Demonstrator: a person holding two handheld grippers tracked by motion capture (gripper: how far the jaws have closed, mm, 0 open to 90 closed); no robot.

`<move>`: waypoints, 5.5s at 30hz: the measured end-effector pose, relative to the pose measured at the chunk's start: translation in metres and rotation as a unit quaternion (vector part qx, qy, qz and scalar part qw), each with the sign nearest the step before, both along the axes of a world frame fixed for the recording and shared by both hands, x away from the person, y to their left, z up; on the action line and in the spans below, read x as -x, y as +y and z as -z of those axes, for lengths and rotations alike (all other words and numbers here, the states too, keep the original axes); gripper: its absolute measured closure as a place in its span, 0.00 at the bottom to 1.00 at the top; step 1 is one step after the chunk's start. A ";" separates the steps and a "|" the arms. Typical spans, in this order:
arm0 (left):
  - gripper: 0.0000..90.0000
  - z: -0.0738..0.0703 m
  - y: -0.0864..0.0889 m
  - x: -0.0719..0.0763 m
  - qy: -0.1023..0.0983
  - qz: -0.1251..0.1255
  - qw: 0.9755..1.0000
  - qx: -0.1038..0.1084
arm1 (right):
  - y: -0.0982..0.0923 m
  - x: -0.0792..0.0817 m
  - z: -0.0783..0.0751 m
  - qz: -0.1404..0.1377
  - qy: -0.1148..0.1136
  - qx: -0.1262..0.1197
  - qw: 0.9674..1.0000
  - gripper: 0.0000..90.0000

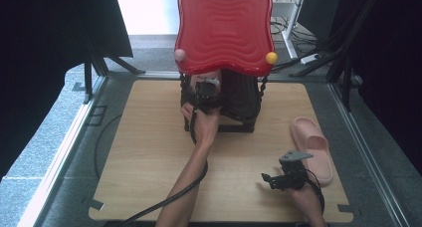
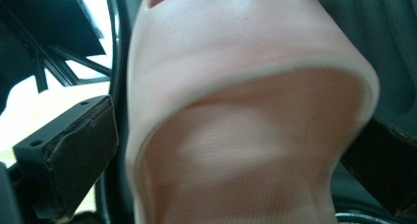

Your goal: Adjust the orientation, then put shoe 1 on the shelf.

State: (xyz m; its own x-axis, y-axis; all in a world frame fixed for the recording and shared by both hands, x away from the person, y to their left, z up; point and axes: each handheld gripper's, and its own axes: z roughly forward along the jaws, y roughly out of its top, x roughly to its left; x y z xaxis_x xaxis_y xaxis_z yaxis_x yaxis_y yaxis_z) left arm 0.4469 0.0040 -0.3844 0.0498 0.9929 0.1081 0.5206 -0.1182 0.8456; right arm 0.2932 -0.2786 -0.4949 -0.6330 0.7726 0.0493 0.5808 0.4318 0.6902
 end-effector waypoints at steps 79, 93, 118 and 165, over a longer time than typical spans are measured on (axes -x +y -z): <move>1.00 0.035 0.058 0.065 0.042 0.234 0.971 -0.006 | 0.002 0.001 -0.002 -0.002 -0.005 -0.004 1.000 0.11; 1.00 0.029 0.055 0.048 0.039 0.225 0.973 -0.014 | 0.002 0.001 -0.003 -0.003 -0.007 -0.003 1.000 0.11; 0.16 0.038 0.088 0.102 0.115 0.270 0.956 0.008 | 0.000 0.003 -0.008 -0.003 -0.009 -0.005 1.000 0.09; 0.00 0.111 0.139 0.131 0.176 0.258 0.950 -0.010 | -0.102 -0.034 -0.042 0.196 0.012 0.051 0.979 0.00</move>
State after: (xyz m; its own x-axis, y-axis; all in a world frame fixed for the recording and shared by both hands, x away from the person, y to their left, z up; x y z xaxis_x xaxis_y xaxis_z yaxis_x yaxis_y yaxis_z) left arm 0.3160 0.1429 -0.4953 0.5659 0.8243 0.0128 0.6390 -0.4484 0.6250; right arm 0.3274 -0.3808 -0.4533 -0.2858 0.9578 -0.0302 0.7317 0.2384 0.6386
